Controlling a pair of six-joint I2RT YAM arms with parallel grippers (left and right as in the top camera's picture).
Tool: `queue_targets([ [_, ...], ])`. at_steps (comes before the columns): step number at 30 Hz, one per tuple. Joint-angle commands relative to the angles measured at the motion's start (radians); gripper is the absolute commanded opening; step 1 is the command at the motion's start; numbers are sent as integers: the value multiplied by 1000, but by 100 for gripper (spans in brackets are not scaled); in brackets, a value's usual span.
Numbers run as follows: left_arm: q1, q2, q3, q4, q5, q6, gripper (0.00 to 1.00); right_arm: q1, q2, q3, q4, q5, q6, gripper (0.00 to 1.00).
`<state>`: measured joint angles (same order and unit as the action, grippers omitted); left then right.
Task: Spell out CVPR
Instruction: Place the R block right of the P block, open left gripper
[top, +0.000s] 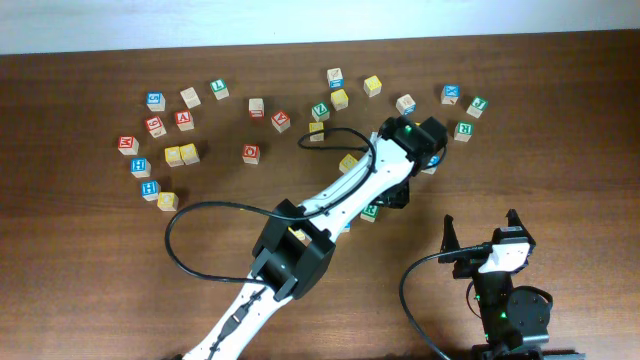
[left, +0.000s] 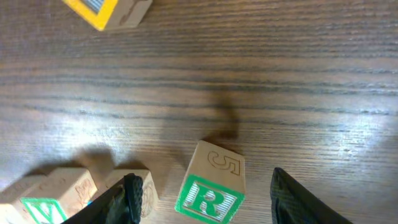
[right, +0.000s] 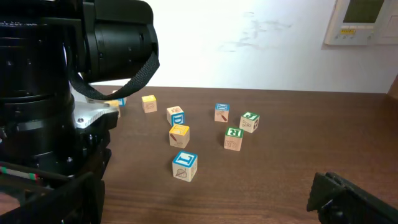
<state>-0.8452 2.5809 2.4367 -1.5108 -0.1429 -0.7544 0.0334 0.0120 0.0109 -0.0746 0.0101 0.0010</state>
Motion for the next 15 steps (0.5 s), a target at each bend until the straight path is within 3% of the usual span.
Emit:
queue_targets([
  [1,-4,32,0,-2,58,138,63,5,-6,-5,-7,2,3,98],
  [7,-2,73,0,-10,80,316,58,5,-6,-5,-7,2,3,98],
  [9,-2,73,0,-13,80,323,46,5,-6,-5,-7,2,3,98],
  [15,-2,73,0,-51,103,271,36,5,-6,-5,-7,2,3,98],
])
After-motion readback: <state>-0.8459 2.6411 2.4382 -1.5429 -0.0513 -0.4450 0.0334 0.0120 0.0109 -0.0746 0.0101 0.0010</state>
